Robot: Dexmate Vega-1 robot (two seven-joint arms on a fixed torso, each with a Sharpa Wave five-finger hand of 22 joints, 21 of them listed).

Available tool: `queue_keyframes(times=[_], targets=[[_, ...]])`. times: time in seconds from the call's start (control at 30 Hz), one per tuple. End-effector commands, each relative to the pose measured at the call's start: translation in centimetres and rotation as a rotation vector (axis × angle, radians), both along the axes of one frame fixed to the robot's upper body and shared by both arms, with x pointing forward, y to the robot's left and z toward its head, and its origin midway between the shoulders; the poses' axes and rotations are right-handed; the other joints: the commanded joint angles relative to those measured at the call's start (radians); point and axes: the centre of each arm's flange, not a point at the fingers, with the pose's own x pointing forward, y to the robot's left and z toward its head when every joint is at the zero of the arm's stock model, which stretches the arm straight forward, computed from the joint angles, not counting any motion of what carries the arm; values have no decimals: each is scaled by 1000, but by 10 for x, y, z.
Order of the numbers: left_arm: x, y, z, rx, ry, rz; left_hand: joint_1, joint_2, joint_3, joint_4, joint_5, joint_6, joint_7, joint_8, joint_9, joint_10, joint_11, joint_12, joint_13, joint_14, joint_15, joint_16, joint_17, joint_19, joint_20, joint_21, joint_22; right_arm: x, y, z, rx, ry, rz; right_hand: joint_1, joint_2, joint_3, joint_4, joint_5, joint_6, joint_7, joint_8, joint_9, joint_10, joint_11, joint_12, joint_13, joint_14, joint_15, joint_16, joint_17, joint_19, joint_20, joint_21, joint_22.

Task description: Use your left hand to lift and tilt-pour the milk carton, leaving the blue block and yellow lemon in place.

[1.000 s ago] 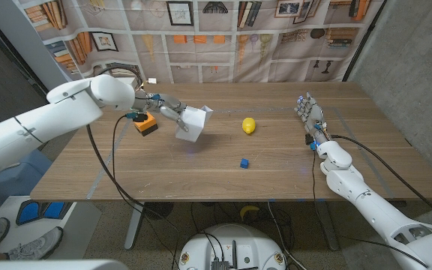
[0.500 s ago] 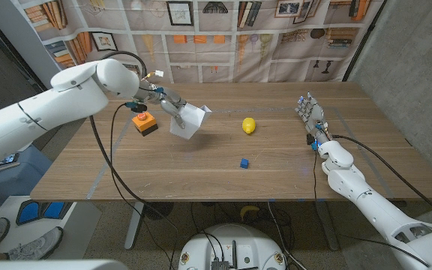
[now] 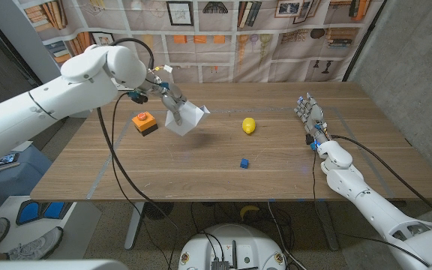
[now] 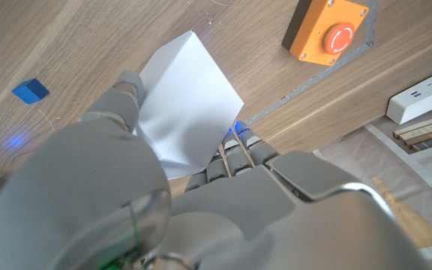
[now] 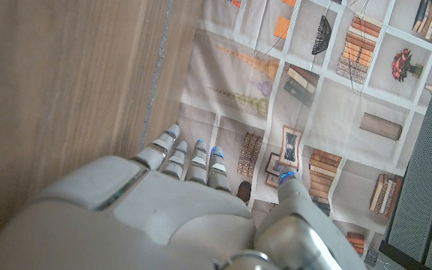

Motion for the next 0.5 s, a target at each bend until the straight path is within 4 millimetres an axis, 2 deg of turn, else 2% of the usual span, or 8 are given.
queue_keyframes(times=[0.03,0.5], targets=[[4,-20,14,163,-7,36,1,15,-4,0,9,-5,2,7,1,9,-1,7,5,15,-28,2,5,12,-14,2,2,1,-1,0,7,-2,3,-2,25,6,-3,1,7,-2,2,2,-1,2,3,0,-4,6,7,0,1,5,4,3],[9,-43,19,298,-2,29,-1,25,-11,0,11,-14,2,12,2,12,0,7,12,16,-28,1,5,19,-9,2,3,1,-3,-2,15,-1,3,-2,26,8,-4,1,6,-3,1,2,-2,4,3,0,-7,13,7,-1,5,9,5,3]])
